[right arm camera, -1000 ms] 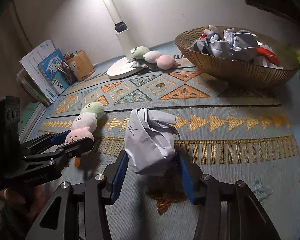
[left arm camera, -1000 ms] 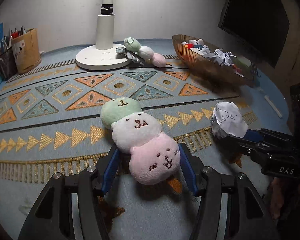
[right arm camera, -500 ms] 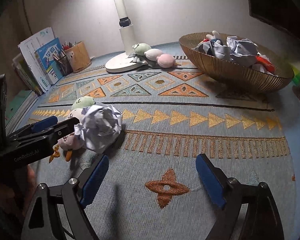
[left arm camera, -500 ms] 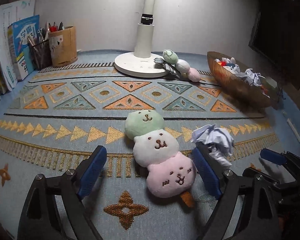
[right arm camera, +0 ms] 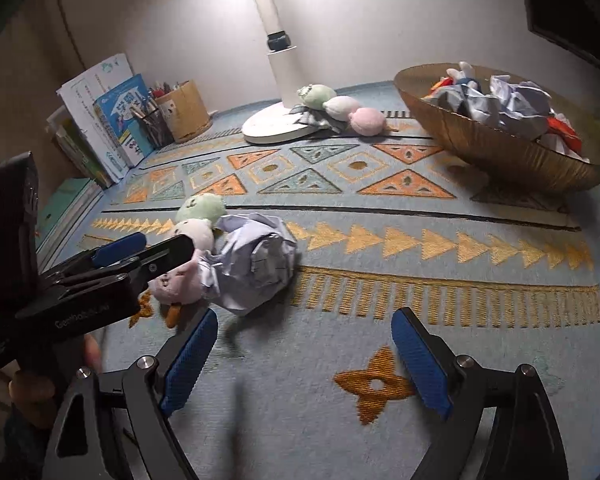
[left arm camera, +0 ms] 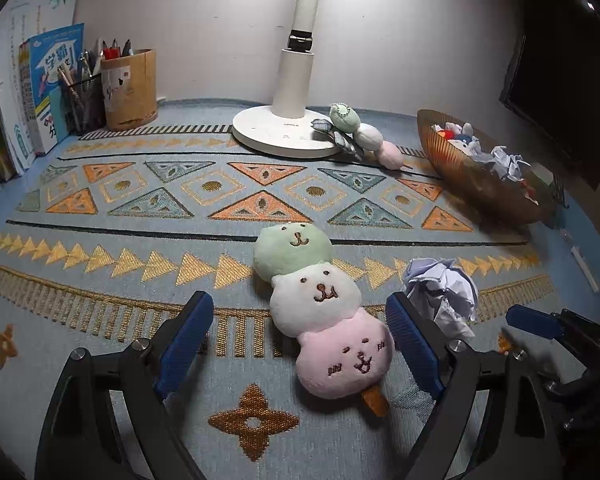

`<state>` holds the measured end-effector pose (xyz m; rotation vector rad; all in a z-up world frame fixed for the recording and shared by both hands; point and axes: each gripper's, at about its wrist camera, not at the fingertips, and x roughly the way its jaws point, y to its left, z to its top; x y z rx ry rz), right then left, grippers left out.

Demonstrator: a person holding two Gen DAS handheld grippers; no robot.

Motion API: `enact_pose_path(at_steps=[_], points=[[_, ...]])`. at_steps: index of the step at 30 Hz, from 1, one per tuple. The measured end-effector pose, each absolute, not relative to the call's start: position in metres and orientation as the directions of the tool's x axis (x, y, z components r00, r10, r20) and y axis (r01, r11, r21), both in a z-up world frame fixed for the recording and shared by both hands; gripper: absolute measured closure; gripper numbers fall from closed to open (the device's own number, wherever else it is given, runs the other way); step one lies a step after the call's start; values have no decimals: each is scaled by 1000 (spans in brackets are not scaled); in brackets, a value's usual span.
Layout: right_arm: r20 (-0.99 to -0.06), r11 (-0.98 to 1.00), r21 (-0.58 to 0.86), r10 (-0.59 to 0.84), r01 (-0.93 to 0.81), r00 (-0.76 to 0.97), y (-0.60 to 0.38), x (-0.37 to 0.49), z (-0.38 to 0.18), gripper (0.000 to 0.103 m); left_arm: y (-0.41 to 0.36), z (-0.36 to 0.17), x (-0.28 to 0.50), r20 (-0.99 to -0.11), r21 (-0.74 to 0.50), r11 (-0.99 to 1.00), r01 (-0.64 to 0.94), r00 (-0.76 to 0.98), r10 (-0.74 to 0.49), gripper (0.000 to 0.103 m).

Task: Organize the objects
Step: 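Close the left tool on the green-white-pink plush stack while the right tool holds the paper ball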

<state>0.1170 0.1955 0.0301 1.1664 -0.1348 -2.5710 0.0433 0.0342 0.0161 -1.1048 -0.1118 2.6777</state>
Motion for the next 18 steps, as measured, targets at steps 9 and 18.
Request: enact_pose_path(at_steps=[9, 18], points=[[-748, -948, 148, -294, 281, -596, 162, 80, 25, 56, 13, 18, 43, -654, -243, -962, -123, -712, 257, 16], [-754, -966, -42, -137, 255, -643, 196, 103, 31, 63, 51, 12, 30, -737, -97, -981, -166, -651, 183, 16]])
